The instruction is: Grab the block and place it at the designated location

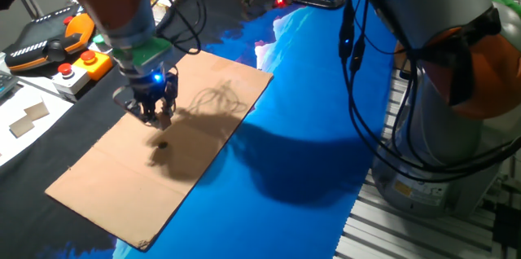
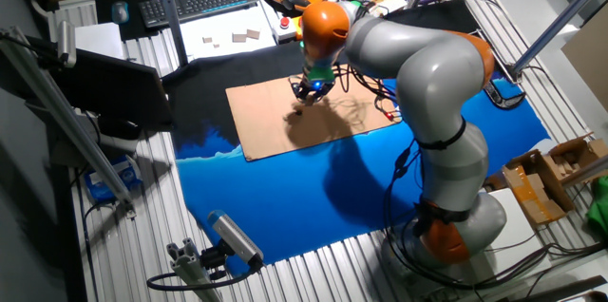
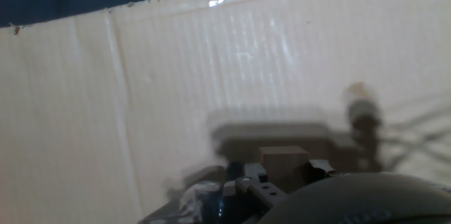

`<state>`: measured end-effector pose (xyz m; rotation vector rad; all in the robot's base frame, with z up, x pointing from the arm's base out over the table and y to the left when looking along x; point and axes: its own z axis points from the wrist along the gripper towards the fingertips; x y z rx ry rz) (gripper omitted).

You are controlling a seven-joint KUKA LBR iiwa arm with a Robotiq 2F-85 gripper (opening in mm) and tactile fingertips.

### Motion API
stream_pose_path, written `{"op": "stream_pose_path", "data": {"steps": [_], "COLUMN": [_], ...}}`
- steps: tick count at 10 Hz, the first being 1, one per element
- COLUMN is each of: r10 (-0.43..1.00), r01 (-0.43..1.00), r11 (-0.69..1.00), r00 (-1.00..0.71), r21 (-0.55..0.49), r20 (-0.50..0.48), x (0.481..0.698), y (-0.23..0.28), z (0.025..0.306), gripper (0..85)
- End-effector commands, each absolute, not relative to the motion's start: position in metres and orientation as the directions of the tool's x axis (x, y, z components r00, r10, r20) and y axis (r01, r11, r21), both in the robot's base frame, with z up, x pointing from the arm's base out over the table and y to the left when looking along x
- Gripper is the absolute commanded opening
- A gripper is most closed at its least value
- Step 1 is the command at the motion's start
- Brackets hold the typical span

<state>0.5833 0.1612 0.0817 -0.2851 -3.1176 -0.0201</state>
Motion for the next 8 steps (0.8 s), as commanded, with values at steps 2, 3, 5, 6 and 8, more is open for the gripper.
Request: {"op": "stream_pose_path", "data": {"steps": [2,3,5,6,8], "r10": [0.191,0.196,0.202,0.207,0.214], "r01": [0.191,0.196,0.202,0.207,0.214], "r11": [0.981,0.981,0.979,0.978,0.977], "r00": [-0.981,-0.981,-0.979,-0.978,-0.977], "r21": [0.012,0.013,0.013,0.013,0.011], "r20": [0.008,0.007,0.004,-0.002,-0.007], "x": [0.583,0.582,0.582,0.581,0.577], "y": [0.168,0.17,0.173,0.176,0.181], "z": [0.077,0.075,0.071,0.066,0.058], "gripper": [0.7,0.7,0.7,0.7,0.7]}}
